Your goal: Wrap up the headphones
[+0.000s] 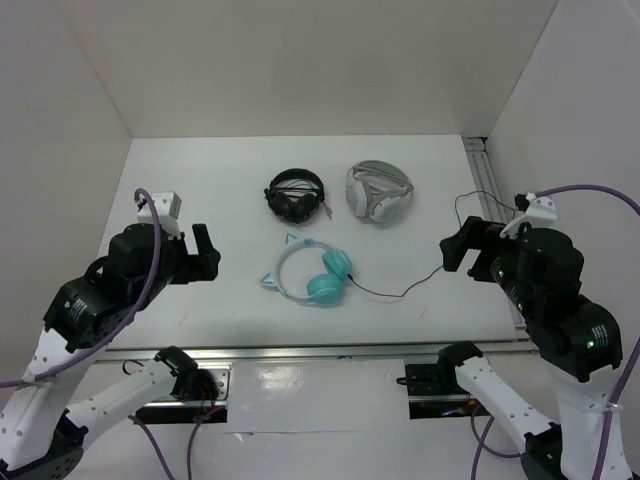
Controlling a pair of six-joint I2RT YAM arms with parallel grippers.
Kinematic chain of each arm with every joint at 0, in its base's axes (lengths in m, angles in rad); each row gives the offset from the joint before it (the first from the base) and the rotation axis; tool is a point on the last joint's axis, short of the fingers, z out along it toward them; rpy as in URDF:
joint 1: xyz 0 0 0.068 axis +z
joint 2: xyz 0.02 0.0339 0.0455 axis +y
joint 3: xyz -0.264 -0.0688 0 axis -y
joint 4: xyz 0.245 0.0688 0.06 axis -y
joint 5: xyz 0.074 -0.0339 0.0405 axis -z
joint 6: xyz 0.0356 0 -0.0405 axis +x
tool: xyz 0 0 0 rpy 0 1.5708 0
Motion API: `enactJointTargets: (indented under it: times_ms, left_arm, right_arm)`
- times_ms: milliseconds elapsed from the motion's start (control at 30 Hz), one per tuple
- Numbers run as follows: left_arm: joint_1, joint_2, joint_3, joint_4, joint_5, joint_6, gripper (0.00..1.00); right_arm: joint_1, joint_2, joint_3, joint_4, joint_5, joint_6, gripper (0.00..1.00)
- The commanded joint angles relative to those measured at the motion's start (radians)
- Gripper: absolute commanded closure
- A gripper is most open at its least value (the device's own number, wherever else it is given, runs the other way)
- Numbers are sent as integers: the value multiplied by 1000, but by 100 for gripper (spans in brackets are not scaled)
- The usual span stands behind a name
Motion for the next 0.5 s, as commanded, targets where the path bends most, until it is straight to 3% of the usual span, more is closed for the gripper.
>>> enactJointTargets:
  times_ms: [0, 300, 467]
  left_arm:
    - [3, -22, 3, 56, 12, 30, 0]
    - [3, -52, -29, 174, 93, 73, 0]
    - [3, 129, -48, 251, 236, 63, 0]
  right_arm:
    - [1, -22, 26, 1, 19, -1, 0]
    - [1, -22, -13, 11, -30, -20, 0]
    - [1, -51, -59, 55, -70, -20, 0]
